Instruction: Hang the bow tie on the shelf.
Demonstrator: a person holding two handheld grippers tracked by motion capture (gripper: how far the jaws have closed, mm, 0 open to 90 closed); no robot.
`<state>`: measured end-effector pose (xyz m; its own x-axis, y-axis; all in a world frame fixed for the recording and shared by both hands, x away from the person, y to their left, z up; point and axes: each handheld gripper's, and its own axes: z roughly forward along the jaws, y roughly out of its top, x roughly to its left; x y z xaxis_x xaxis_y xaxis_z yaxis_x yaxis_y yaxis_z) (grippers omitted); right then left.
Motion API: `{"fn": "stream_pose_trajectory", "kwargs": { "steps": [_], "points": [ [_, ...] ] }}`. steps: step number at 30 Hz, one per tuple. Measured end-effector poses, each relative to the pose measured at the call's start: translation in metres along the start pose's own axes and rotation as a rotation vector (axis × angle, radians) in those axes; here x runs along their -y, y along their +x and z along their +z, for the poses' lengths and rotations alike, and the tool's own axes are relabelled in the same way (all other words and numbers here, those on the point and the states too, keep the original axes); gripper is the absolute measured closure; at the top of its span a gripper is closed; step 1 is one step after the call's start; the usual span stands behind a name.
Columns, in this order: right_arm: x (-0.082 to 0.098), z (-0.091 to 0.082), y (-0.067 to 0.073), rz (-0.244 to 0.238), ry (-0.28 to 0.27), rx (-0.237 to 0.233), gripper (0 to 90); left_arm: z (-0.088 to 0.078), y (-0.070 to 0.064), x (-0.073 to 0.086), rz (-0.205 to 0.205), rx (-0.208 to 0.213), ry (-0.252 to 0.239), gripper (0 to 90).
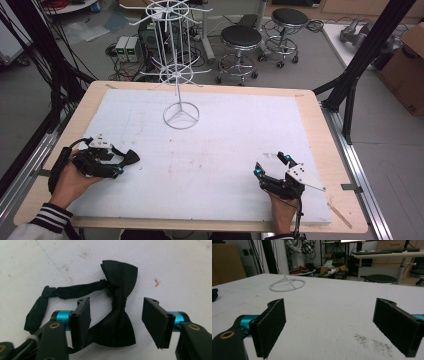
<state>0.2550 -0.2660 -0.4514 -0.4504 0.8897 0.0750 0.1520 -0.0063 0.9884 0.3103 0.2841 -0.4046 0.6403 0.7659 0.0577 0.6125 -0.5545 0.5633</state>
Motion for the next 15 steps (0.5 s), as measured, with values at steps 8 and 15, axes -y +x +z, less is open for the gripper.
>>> {"fn": "stream_pose_trajectory", "kwargs": {
  "steps": [8,15],
  "points": [
    [0.000,0.000,0.000,-0.001,-0.002,-0.001,10.2,0.008,0.001,-0.003,-0.012,0.013,0.044,48.9],
    [0.000,0.000,0.000,0.002,-0.002,-0.002,10.2,0.012,0.001,-0.004,-0.005,0.014,0.068,53.5]
  ]
}}
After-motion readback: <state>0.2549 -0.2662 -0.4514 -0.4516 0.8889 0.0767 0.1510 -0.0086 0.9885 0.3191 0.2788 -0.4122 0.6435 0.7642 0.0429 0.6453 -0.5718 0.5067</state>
